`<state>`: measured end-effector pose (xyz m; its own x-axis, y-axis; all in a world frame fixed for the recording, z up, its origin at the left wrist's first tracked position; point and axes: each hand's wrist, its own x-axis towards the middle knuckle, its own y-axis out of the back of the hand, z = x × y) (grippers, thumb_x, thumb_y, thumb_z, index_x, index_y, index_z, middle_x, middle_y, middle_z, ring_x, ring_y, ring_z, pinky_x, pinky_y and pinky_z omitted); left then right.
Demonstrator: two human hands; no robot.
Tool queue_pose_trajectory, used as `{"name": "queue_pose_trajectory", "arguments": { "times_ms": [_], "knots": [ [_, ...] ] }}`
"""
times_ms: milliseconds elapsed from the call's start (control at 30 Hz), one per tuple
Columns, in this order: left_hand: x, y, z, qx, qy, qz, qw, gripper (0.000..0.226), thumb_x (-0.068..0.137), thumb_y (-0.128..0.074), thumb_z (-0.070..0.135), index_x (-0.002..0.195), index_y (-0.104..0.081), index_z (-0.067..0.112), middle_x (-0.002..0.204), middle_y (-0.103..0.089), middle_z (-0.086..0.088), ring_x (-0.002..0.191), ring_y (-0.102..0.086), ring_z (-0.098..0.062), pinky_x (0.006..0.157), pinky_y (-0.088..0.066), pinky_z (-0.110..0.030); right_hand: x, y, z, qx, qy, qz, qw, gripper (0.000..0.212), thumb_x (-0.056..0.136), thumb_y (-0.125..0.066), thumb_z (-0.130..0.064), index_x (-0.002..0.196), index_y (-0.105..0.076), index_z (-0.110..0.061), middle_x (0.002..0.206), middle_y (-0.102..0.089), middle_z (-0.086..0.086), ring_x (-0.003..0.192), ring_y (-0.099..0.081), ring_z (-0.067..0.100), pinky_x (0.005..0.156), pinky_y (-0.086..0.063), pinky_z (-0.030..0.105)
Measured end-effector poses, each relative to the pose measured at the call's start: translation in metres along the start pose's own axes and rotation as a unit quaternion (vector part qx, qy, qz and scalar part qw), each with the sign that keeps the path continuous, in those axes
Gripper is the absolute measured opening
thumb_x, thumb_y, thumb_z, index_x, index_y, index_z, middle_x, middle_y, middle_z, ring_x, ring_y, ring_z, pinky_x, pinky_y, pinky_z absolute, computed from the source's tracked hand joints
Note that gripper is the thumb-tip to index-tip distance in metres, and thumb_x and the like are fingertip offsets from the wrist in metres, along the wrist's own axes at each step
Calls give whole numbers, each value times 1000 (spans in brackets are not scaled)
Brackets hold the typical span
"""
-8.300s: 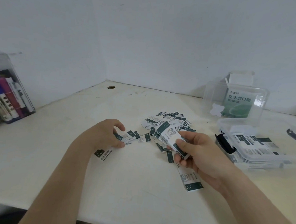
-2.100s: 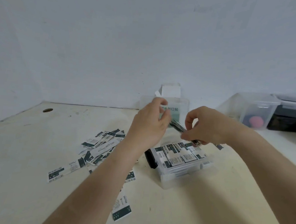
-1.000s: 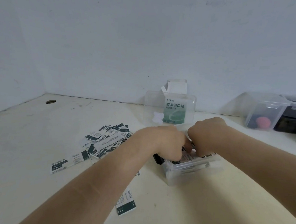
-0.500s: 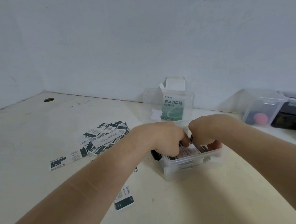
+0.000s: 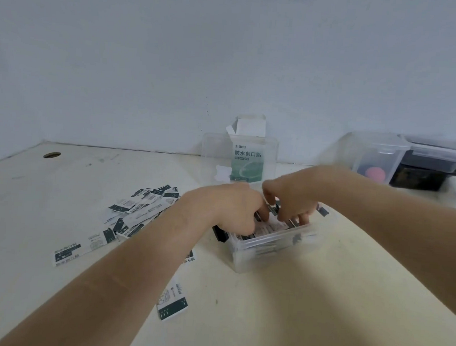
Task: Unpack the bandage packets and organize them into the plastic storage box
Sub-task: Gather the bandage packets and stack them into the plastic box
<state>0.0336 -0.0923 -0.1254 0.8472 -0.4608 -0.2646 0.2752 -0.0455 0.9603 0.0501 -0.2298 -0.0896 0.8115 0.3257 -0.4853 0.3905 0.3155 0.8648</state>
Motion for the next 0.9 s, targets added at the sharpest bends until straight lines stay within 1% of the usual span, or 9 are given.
{"name": "queue_pose_trajectory", "arguments": {
  "times_ms": [67, 167, 233, 300, 500, 567, 667, 767, 900],
  "knots": [
    [3, -2, -3, -5, 1, 7, 1000, 56, 72, -47, 17, 122, -62, 37, 118, -65, 6, 107, -59, -19, 89, -54, -37, -8, 0, 3, -127, 34, 80, 988, 39, 81, -72, -28, 103, -42, -19, 84, -52, -3, 62, -61, 17, 55, -47, 30],
    [4, -4, -6, -37, -5, 51, 998, 50, 72, -48, 15, 113, -69, 34, 116, -68, 7, 107, -62, -17, 90, -54, -38, -9, -7, 14, -281, 45, 140, 948, 64, 73, -76, -47, 120, -43, -20, 115, -46, 3, 94, -49, 19, 68, -45, 33],
    [2, -4, -6, -48, -8, 88, 995, 50, 71, -48, 12, 109, -71, 34, 122, -65, 8, 115, -57, -14, 96, -50, -36, -5, -12, 20, -304, 52, 129, 942, 93, 64, -76, -66, 136, -33, -27, 127, -36, 6, 113, -39, 22, 75, -38, 32],
    [-2, -3, -6, -50, -16, 119, 992, 44, 75, -51, 10, 105, -73, 35, 122, -63, 9, 118, -49, -11, 99, -45, -33, -4, -11, 21, -291, 56, 123, 947, 109, 56, -76, -74, 143, -25, -31, 130, -31, 6, 121, -33, 24, 78, -33, 33],
    [-7, 0, -6, -41, -27, 123, 991, 44, 79, -53, 4, 105, -74, 31, 108, -65, 11, 108, -49, -8, 89, -41, -22, -7, -19, 20, -312, 78, 159, 934, 98, 62, -79, -61, 138, -26, -27, 129, -28, 9, 121, -29, 26, 80, -32, 39],
    [-8, 0, -5, -40, -26, 123, 991, 45, 78, -52, 2, 105, -74, 31, 107, -66, 8, 106, -53, -10, 90, -45, -24, -8, -21, 20, -323, 83, 173, 927, 88, 70, -78, -51, 137, -28, -25, 128, -28, 10, 120, -29, 26, 82, -33, 40],
    [-8, 1, -4, -42, -24, 120, 992, 46, 77, -52, 2, 104, -74, 31, 105, -66, 8, 105, -53, -11, 90, -47, -27, -6, -22, 19, -349, 92, 204, 910, 71, 77, -72, -42, 133, -31, -24, 124, -30, 9, 116, -30, 25, 77, -28, 38],
    [-9, 1, -4, -49, -21, 117, 992, 46, 77, -52, 1, 104, -74, 31, 102, -66, 8, 104, -52, -10, 89, -45, -26, -4, -23, 20, -360, 94, 217, 902, 63, 77, -69, -32, 130, -35, -24, 122, -32, 8, 113, -32, 24, 75, -27, 36],
    [-9, 1, -3, -53, -19, 119, 991, 45, 76, -53, 1, 100, -75, 31, 99, -67, 3, 99, -58, -16, 89, -50, -32, -4, -23, 22, -364, 106, 216, 900, 65, 75, -72, -39, 127, -37, -22, 120, -33, 8, 110, -32, 23, 75, -27, 35]
  ]
}}
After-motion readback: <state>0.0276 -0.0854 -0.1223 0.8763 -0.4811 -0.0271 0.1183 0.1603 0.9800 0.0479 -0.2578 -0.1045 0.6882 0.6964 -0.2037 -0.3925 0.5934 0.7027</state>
